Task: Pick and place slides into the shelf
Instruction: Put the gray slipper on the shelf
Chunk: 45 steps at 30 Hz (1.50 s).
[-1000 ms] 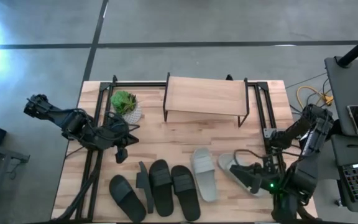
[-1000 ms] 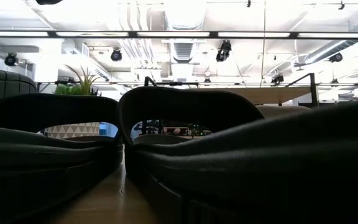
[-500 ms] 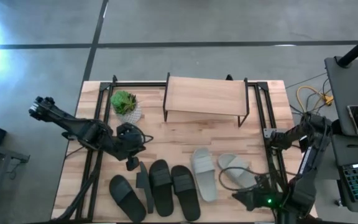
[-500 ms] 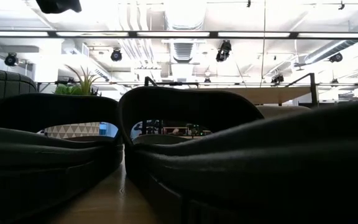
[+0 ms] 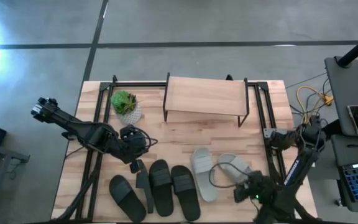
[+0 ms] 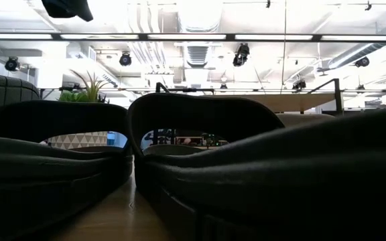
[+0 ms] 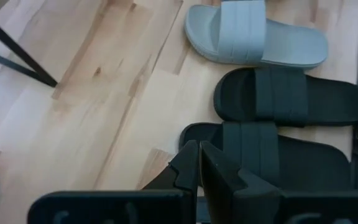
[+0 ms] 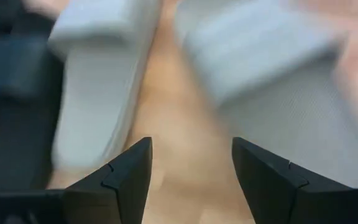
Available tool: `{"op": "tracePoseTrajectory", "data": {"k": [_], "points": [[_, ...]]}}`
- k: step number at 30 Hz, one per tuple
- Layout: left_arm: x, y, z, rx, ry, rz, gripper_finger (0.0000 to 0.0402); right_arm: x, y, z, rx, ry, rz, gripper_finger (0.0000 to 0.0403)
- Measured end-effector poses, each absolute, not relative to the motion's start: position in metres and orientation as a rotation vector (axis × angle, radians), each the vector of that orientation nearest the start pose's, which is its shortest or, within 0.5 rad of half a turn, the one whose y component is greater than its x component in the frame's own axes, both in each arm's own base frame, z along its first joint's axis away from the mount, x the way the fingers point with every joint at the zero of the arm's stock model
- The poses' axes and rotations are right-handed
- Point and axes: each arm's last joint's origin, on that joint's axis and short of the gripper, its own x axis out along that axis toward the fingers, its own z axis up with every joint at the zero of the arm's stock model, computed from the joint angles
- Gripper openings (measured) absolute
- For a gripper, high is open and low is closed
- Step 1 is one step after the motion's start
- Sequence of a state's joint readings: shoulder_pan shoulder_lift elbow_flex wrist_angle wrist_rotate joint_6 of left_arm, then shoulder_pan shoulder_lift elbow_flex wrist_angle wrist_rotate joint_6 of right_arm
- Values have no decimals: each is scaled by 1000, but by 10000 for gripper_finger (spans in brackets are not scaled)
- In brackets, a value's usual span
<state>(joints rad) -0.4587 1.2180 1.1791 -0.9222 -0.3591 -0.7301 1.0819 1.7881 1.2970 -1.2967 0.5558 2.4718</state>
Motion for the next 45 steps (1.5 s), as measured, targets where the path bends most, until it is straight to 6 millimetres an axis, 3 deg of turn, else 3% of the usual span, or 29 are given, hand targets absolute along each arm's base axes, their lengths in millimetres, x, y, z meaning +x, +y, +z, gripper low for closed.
{"op": "tracePoseTrajectory", "data": {"k": [6,14,19,26,35,41,45], "points": [[209,-93,325,-320,865,196,2,165,236,213,826,685,-1054,212],[205,-91,329,-327,853,185,2,163,235,182,920,711,-1030,212],[204,-91,328,-326,859,183,2,164,235,180,955,690,-1006,212],[205,-92,329,-337,863,167,2,179,243,223,1081,451,-826,212],[206,-93,329,-345,848,160,2,186,253,306,1086,-290,-486,212],[206,-93,329,-330,849,152,2,203,258,347,940,-225,-525,212],[206,-92,329,-279,852,130,2,212,260,358,802,47,-474,211]]}}
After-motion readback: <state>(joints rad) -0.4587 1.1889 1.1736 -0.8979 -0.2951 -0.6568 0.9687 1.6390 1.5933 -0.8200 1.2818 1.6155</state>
